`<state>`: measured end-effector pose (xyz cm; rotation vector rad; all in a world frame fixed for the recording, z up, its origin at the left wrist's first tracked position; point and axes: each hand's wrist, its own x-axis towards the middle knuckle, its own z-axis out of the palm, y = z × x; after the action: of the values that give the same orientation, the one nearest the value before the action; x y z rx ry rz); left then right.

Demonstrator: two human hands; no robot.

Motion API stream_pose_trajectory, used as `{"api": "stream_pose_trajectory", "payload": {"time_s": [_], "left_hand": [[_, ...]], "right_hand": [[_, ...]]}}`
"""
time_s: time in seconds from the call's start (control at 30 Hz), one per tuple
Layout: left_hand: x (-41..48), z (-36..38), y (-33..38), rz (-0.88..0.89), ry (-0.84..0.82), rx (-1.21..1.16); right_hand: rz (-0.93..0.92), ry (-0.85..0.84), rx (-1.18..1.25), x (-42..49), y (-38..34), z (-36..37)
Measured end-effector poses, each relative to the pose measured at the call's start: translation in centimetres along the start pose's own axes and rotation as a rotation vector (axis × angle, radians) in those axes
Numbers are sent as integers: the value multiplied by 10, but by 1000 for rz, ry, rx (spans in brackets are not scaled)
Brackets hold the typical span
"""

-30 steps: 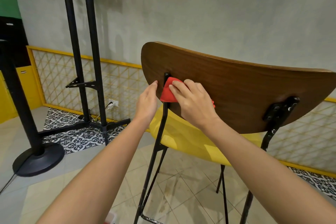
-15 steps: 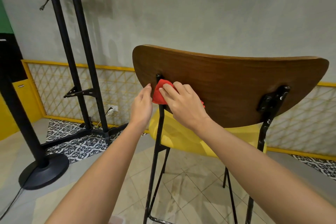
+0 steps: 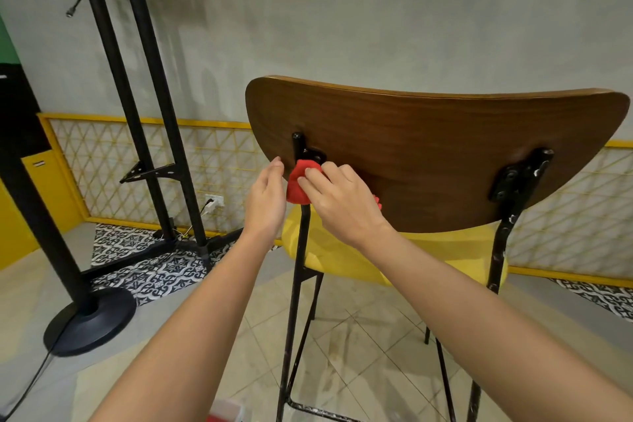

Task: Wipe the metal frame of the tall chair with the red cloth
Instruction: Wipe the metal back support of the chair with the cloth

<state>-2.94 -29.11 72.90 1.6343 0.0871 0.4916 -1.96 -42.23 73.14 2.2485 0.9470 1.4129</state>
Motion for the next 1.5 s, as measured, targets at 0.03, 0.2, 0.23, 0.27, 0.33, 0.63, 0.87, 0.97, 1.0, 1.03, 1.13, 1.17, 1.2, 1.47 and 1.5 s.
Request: {"api": "stream_pose_trajectory", "payload": {"time_s": [0.03, 0.2, 0.23, 0.27, 0.33, 0.63, 0.87, 0.97, 1.0, 1.03, 1.13, 1.17, 1.2, 1.47, 1.5], "left_hand": [[0, 0, -1, -3, 5, 2], [-1, 3, -7, -12, 2, -3], [-1, 4, -7, -9, 4, -9], [-1, 4, -8, -5, 9, -13], [1, 5, -9, -11, 20, -13], [2, 8, -20, -84, 20, -40], [2, 12, -27, -94, 32, -10], [2, 12, -27, -103, 24, -9], [2, 12, -28, -108, 19, -17], [2, 12, -30, -116, 19, -24], [3, 12, -36, -113, 31, -20], [3, 11, -37, -107, 28, -14], [3, 10, -39, -104, 23, -11], [5, 10, -46, -138, 11, -15], [5, 10, -47, -145, 11, -18]], "right_hand": [[-27, -32, -21, -3, -2, 2], [5, 9, 44, -8, -9, 4], [37, 47, 94, -5, -8, 3], [60, 74, 128, -1, -7, 2], [79, 73, 130, 4, -7, 2], [19, -53, 152, -18, -20, 20], [63, 60, 147, -11, -14, 19], [43, 9, 137, -17, -21, 25], [36, -20, 141, -20, -24, 27], [32, -46, 146, -22, -26, 29], [46, -51, 175, -24, -29, 28], [50, -36, 184, -24, -28, 27], [52, -21, 191, -24, -27, 27], [17, -112, 200, -33, -39, 41], [7, -120, 196, -33, -39, 40]]}}
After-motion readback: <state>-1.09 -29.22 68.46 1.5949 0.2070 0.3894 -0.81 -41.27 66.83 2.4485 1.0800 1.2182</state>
